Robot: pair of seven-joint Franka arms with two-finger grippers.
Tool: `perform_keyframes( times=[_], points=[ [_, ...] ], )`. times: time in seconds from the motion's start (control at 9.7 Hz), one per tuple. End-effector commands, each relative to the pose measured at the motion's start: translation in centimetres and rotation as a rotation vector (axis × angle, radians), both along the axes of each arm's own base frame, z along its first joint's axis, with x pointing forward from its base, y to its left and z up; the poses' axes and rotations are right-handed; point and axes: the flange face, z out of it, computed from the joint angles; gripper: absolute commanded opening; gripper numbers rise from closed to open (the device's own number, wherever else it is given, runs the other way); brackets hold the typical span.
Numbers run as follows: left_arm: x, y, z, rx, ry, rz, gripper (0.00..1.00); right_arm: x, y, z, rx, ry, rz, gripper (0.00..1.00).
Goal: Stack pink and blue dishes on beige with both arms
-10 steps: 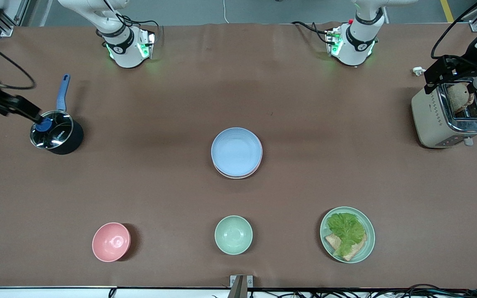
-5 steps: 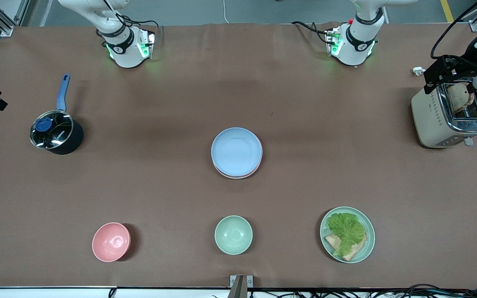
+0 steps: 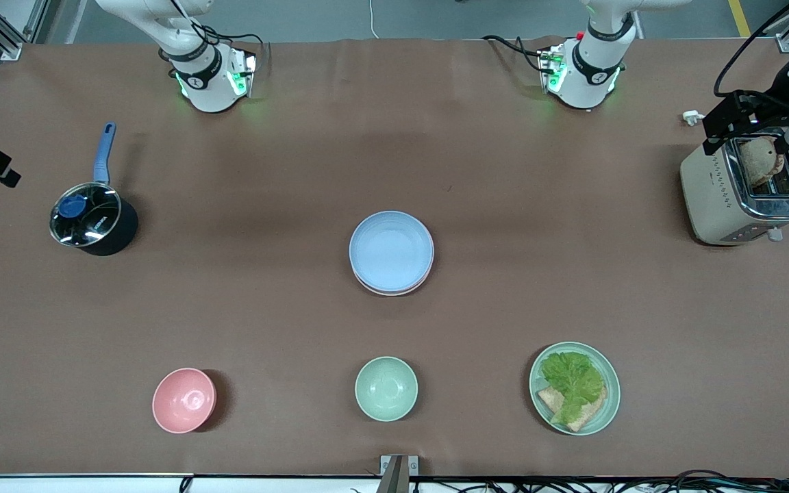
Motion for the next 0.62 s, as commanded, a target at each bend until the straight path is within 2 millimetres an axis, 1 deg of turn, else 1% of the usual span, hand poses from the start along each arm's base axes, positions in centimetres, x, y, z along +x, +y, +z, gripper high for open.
perform_keyframes(
  times=[0.0,0.21,0.52],
  points=[
    [0.8,-0.1,-1.1,-0.002,0.031,-0.013,1.0,-0.4,-0.2,0.2,0.016,0.005,0.001,1.0],
    [0.8,0.0,-1.3,-0.003,0.034,-0.014,1.0,-0.5,-0.2,0.1,0.025,0.016,-0.006,1.0],
    [0.8,-0.1,-1.3,-0.005,0.034,-0.015,1.0,-0.8,-1.5,0.0,0.083,0.029,-0.044,1.0]
  ],
)
